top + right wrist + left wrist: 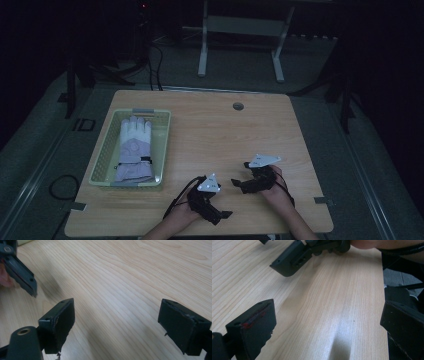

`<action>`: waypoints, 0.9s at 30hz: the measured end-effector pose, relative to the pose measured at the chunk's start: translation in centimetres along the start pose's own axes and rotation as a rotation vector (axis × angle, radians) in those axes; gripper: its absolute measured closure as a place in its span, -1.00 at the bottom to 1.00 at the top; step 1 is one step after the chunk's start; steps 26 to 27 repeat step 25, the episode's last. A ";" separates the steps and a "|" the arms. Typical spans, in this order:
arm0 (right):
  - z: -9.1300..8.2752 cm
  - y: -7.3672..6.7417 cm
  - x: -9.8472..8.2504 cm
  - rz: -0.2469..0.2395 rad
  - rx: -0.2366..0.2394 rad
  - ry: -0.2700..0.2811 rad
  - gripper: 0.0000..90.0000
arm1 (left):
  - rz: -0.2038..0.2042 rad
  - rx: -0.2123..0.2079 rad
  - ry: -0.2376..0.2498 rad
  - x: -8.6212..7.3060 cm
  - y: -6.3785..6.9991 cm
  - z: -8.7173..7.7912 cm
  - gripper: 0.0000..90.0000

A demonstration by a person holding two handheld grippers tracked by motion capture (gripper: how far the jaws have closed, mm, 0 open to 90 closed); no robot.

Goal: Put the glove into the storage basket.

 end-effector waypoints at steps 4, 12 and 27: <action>-0.6 0.4 -0.7 0.022 -0.008 0.028 -0.69 | -0.002 0.004 0.000 -0.1 0.0 0.3 -0.99; -1.2 0.9 -1.8 0.034 -0.036 0.058 -0.69 | 0.018 0.008 -0.001 -0.3 0.4 0.5 -0.99; -1.3 1.1 -1.8 0.034 -0.049 0.073 -0.69 | 0.019 0.000 0.009 -0.5 0.4 0.5 -0.99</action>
Point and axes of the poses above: each handheld gripper's, and its own axes: z roughly forward along the jaws, x roughly out of its top, y roughly to its right, the point moved 4 cm from there along z, roughly forward along the jaws, and after that the axes turned 3 degrees about -y, right-handed, at the moved point
